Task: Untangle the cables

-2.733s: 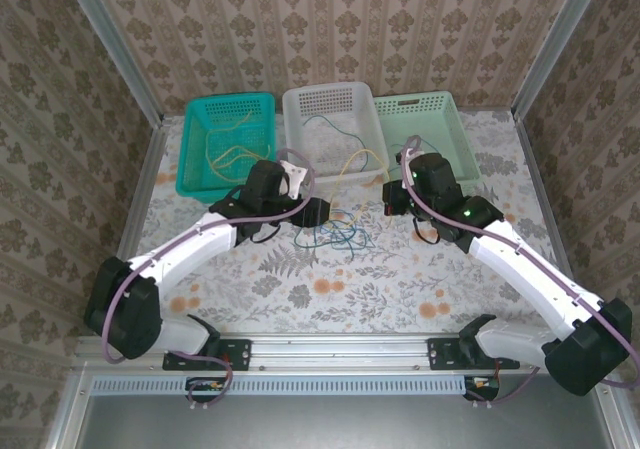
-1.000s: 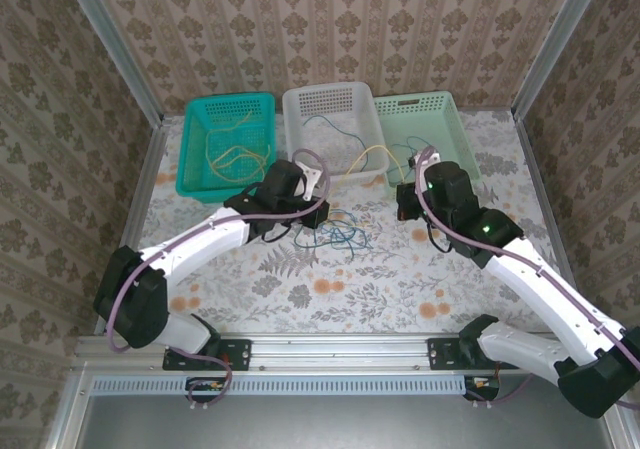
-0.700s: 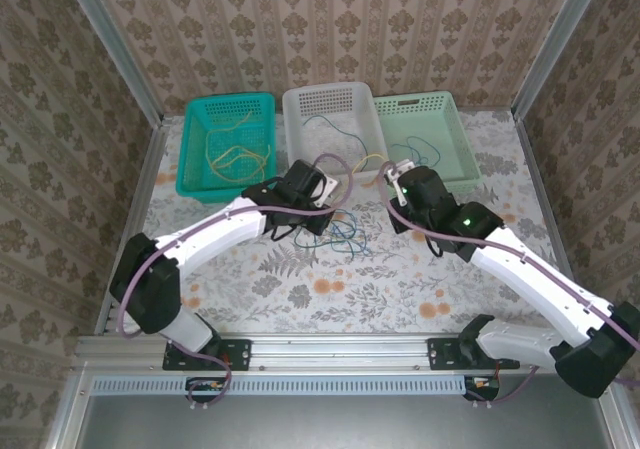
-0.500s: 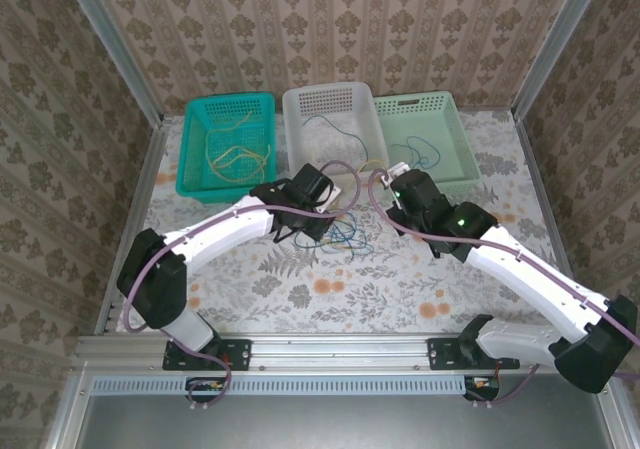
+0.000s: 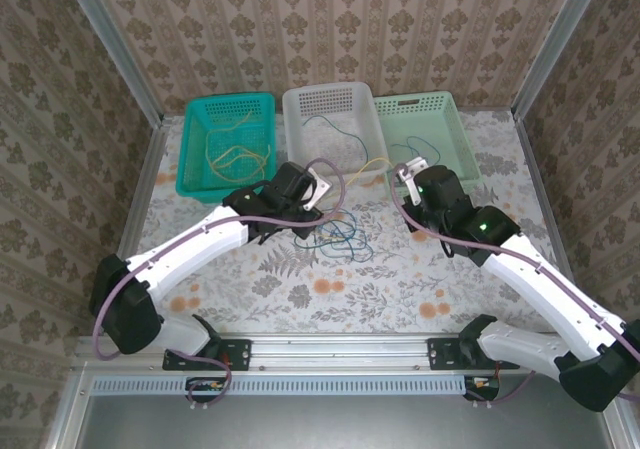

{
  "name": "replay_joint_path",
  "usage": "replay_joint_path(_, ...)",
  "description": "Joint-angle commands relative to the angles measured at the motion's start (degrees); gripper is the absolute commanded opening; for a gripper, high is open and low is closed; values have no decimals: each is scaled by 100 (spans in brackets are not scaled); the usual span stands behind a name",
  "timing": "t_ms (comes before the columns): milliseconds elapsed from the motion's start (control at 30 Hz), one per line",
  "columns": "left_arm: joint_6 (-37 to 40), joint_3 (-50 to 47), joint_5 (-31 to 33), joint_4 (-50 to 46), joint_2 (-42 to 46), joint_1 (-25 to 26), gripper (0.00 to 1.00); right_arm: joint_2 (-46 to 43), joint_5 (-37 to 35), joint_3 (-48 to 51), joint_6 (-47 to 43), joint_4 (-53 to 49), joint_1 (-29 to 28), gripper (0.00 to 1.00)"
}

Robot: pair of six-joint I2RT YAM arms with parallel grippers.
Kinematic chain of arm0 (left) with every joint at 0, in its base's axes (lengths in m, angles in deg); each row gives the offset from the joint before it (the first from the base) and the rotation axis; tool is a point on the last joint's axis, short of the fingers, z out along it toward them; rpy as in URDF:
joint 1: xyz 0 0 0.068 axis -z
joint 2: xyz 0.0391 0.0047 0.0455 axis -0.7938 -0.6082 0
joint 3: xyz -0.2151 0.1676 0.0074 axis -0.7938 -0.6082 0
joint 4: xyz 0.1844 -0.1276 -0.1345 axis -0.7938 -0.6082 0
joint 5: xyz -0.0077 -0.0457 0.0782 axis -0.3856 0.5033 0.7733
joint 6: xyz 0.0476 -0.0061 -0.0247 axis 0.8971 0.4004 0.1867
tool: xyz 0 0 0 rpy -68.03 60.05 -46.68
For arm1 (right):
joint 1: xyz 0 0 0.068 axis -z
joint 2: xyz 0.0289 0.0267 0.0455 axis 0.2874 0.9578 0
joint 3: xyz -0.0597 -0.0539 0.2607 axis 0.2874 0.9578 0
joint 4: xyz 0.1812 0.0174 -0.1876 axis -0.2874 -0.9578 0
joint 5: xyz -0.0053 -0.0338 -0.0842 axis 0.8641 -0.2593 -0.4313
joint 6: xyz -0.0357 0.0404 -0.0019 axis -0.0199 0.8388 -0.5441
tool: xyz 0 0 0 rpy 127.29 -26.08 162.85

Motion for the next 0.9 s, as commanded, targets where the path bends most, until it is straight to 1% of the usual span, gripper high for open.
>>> replay_joint_path(0, 533, -45, 87, -530, 75, -36, 0, 44, 24, -172, -692, -344, -49, 0)
replay_joint_path(67, 536, -101, 37, -567, 88, -41, 0, 16, -71, -146, -865, -336, -124, 0)
replay_joint_path(167, 462, -184, 47, -498, 141, -36, 0, -82, -46, -103, -776, -210, -144, 0)
replay_joint_path(267, 301, -257, 115, -317, 211, -44, 0, -136, 66, -109, -244, -35, -118, 0)
replay_joint_path(333, 122, -294, 166, -101, 272, -54, 0, -99, 435, -145, 268, 93, -86, 0)
replay_joint_path(400, -118, -315, 180, 119, 355, -62, 3, 59, 612, -267, 762, 118, -81, 0)
replay_joint_path(467, -441, -400, 290, 382, 484, -66, 22, 232, 707, -402, 1136, 110, -80, 0)
replay_joint_path(500, -532, -452, 318, 497, 565, -76, 25, 272, 751, -443, 1201, 135, -80, 0)
replay_joint_path(533, -637, -517, 416, 597, 682, -71, 34, 294, 786, -473, 1247, 164, -80, 0)
replay_joint_path(567, -816, -592, 589, 670, 801, -76, 53, 303, 762, -515, 1283, 162, -81, 0)
replay_joint_path(633, -1067, -777, 788, 831, 1110, -85, 63, 303, 688, -622, 1345, 74, -67, 0)
replay_joint_path(667, -1239, -909, 851, 935, 1301, -81, 71, 303, 659, -682, 1403, 11, -58, 0)
replay_joint_path(733, -1620, -1251, 859, 1289, 1686, -91, 83, 299, 650, -742, 1497, -67, -45, 0)
replay_joint_path(800, -2178, -1637, 855, 1650, 2041, -97, 89, 277, 640, -745, 1599, -79, -45, 0)
replay_joint_path(867, -2910, -2002, 724, 1987, 2324, -112, 91, 252, 536, -717, 1749, -45, -45, 0)
